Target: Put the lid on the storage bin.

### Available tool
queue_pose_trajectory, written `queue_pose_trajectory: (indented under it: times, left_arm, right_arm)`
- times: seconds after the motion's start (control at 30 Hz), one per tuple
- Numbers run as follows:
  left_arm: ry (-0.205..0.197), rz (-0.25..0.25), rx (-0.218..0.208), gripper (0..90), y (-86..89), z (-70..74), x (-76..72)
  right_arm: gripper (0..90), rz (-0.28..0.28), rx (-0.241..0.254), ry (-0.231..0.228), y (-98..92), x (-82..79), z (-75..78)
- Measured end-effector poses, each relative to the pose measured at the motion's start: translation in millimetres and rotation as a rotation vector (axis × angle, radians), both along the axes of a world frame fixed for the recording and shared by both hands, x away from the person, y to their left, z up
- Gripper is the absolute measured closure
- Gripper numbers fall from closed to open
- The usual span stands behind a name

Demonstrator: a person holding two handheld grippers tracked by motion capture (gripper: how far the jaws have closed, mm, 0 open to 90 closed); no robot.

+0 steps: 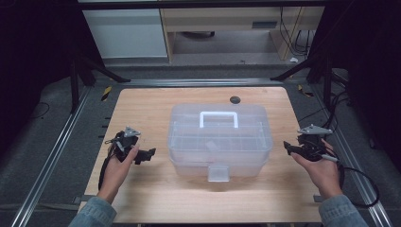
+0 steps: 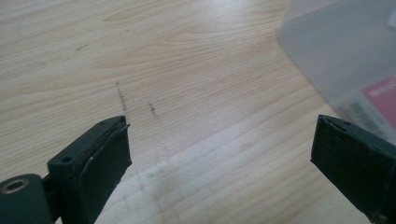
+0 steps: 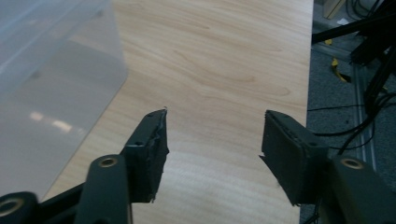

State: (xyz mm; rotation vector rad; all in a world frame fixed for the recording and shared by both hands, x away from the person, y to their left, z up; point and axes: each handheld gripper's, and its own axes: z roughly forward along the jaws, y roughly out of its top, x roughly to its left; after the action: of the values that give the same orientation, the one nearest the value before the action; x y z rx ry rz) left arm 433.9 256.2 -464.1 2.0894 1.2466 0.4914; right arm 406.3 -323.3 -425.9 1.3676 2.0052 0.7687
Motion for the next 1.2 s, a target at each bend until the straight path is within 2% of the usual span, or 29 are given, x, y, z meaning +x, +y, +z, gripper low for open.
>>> queue_pose_trajectory:
  times: [0.1, 0.2, 0.27, 0.37, 0.4, 0.43, 0.47, 0.63, 0.7, 0.73, 0.8, 0.97, 1.1, 1.2]
  left_arm:
    - [0.018, -0.012, 0.009, 5.2, 2.9, -4.4, 7.0]
    - [0.019, 0.002, 0.060, 5.3, 5.5, -11.5, 13.8]
    - [0.026, 0.016, 0.074, 5.3, 7.9, -16.5, 18.3]
    - [0.036, 0.036, 0.076, 5.4, 11.7, -22.1, 24.9]
    - [0.036, 0.040, 0.070, 5.4, 13.6, -22.7, 26.9]
    - [0.033, 0.045, 0.067, 5.4, 15.1, -23.3, 28.8]
    - [0.035, 0.049, 0.080, 5.4, 16.4, -25.3, 33.1]
    - [0.042, 0.064, 0.072, 5.4, 18.0, -29.2, 41.0]
    - [0.037, 0.073, 0.071, 5.4, 18.7, -31.4, 44.4]
    - [0.038, 0.081, 0.073, 5.4, 18.9, -34.0, 47.4]
    - [0.037, 0.086, 0.067, 5.4, 19.0, -35.2, 48.6]
    - [0.041, 0.095, 0.055, 5.4, 17.5, -40.9, 52.7]
    - [0.036, 0.094, 0.039, 4.3, 16.3, -43.7, 54.8]
    - [0.037, 0.090, 0.025, 3.7, 14.6, -45.2, 55.2]
  right_arm:
    - [48.5, -0.017, -0.006, -0.010, -1.9, 8.7, -4.5]
    - [49.9, -0.018, -0.005, 0.008, -3.7, 18.7, -10.7]
    - [51.7, -0.032, -0.009, 0.000, -6.6, 25.9, -13.5]
    - [51.1, -0.048, 0.033, 0.021, -11.1, 36.7, -19.0]
    - [49.5, -0.059, 0.030, 0.043, -12.3, 42.8, -24.4]
    - [49.5, -0.059, 0.030, 0.043, -12.3, 42.8, -24.4]
    - [47.4, -0.061, 0.007, 0.051, -12.2, 47.6, -28.8]
    - [41.5, -0.082, 0.007, 0.059, -11.5, 57.4, -36.0]
    - [36.9, -0.101, 0.025, 0.067, -11.6, 62.6, -39.0]
    - [34.9, -0.108, 0.041, 0.049, -11.6, 66.6, -40.7]
    - [33.0, -0.110, 0.048, 0.045, -12.0, 69.0, -41.7]
    - [25.0, -0.136, 0.081, 0.054, -14.7, 79.2, -49.4]
    - [22.1, -0.138, 0.085, 0.053, -13.1, 81.3, -52.7]
    - [19.3, -0.142, 0.114, 0.054, -10.6, 82.4, -55.0]
